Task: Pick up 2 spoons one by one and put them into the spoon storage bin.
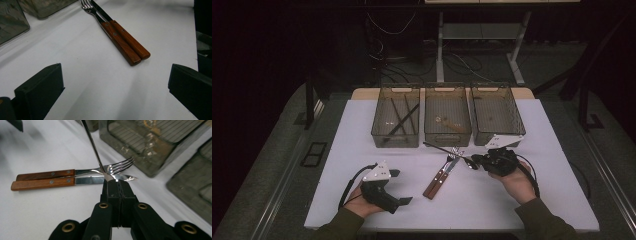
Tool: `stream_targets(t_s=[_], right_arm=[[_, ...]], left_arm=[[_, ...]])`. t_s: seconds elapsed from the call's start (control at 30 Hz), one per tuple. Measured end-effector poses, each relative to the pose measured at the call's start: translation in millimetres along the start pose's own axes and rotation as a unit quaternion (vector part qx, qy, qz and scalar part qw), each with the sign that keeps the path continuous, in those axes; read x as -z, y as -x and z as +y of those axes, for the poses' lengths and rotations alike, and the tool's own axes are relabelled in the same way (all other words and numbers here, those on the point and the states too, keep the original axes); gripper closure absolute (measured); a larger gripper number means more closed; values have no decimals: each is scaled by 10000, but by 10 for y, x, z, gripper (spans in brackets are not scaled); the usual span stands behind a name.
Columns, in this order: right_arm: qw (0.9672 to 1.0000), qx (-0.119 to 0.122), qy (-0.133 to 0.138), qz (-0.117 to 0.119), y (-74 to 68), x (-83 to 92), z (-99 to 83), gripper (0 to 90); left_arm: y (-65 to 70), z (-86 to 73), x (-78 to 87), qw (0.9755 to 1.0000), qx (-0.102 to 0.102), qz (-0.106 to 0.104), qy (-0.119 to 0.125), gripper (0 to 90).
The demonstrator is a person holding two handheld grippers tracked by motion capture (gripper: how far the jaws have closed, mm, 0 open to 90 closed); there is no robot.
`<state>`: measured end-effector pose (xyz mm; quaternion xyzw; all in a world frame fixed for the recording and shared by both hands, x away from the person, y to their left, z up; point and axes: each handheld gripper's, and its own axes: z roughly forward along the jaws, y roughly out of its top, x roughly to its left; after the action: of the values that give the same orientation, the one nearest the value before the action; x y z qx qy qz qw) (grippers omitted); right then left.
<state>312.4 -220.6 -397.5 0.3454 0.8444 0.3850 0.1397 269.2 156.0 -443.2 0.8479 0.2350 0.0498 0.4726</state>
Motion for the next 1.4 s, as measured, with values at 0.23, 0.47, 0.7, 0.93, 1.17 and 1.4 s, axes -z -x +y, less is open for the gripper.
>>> stream_targets(t_s=[0.23,0.47,0.7,0.93,1.17,1.4], right_arm=[[9997,-130,188,-121,75,105,53,892],[9984,-207,395,-353,146,208,146,892],[9964,-392,475,-583,238,204,264,892],[9936,-520,494,-872,338,100,506,892],[9906,-681,341,-1132,416,-118,760,892],[9875,-773,87,-1373,464,-401,889,891]], left_arm=[[-3,-1,-3,10000,2,3,4,0],[0,-2,-11,10000,3,1,-12,0],[3,-3,-15,10000,38,-3,-6,0],[5,-3,-14,10000,38,-14,2,0],[6,-3,-15,10000,30,-28,2,0],[10,-3,-19,10000,47,-48,23,0]])
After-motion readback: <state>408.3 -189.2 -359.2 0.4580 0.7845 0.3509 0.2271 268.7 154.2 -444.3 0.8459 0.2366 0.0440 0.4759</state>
